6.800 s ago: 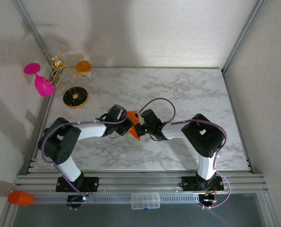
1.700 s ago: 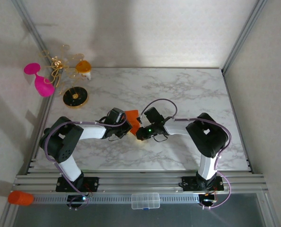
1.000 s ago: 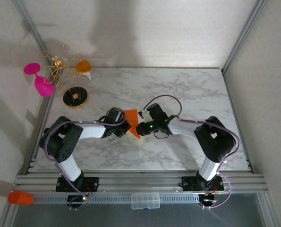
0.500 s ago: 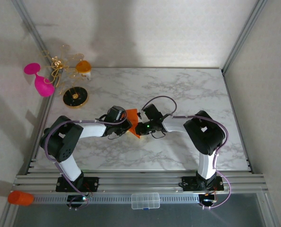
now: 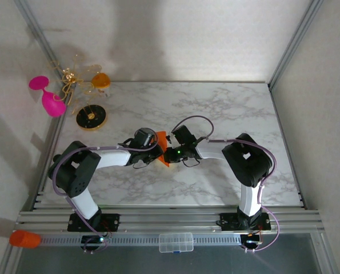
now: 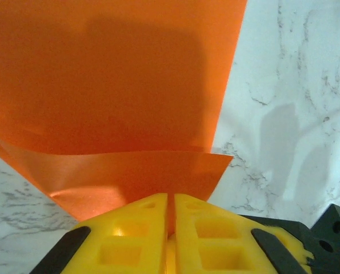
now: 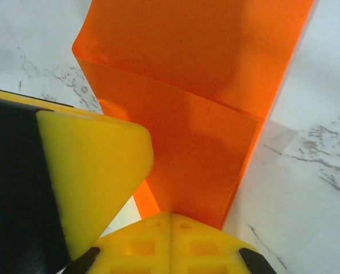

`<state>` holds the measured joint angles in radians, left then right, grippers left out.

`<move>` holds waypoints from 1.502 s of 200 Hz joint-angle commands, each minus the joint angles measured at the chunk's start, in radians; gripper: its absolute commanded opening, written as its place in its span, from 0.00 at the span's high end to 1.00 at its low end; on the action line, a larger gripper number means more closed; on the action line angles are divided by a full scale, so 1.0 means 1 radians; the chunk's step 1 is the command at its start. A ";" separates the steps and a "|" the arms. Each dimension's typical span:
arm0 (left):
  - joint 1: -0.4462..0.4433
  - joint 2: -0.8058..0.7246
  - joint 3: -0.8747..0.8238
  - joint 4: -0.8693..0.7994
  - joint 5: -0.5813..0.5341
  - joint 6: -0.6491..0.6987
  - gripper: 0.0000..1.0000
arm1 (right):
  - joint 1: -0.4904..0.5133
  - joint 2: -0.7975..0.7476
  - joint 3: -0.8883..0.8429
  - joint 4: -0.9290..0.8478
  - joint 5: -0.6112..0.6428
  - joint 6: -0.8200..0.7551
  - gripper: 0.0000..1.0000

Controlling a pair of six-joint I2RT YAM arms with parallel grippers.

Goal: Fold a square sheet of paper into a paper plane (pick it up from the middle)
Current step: Third fold the triangle at the center of the table.

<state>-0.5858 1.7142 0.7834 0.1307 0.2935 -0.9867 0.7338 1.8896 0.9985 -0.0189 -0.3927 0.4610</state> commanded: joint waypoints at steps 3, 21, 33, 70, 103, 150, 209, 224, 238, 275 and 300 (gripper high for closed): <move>-0.007 0.025 -0.023 -0.015 -0.044 0.013 0.89 | 0.003 0.054 -0.012 -0.110 0.096 0.008 0.99; -0.003 0.026 -0.029 -0.025 -0.061 0.016 0.89 | 0.002 0.057 -0.012 -0.116 0.098 0.011 0.99; 0.002 0.024 -0.033 -0.027 -0.071 0.022 0.89 | 0.001 0.058 -0.013 -0.120 0.101 0.013 0.99; 0.049 0.028 -0.040 -0.052 -0.103 0.063 0.89 | 0.002 0.066 -0.019 -0.151 0.135 0.013 0.99; 0.115 0.026 -0.054 -0.046 -0.090 0.112 0.89 | 0.002 0.072 -0.032 -0.180 0.167 0.007 0.99; 0.187 0.024 -0.039 -0.092 -0.099 0.181 0.88 | 0.002 0.077 -0.038 -0.200 0.188 0.008 0.99; 0.266 -0.035 -0.029 -0.157 -0.142 0.249 0.88 | 0.002 0.074 -0.039 -0.201 0.188 0.012 0.99; 0.270 -0.067 -0.004 -0.176 -0.141 0.262 0.87 | 0.002 0.071 -0.037 -0.197 0.183 0.017 0.99; 0.268 -0.110 0.018 -0.179 -0.116 0.256 0.87 | 0.002 0.069 -0.038 -0.188 0.176 0.029 0.99; 0.195 -0.194 0.020 -0.119 -0.051 0.184 0.85 | -0.001 0.058 -0.040 -0.154 0.147 0.068 0.99; 0.119 -0.156 0.007 -0.045 -0.015 0.130 0.86 | -0.004 0.050 -0.043 -0.142 0.134 0.082 0.99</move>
<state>-0.4038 1.5337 0.7822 0.0341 0.2348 -0.7952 0.7422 1.8954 1.0080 -0.0120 -0.3332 0.5144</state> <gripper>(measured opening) 0.143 0.058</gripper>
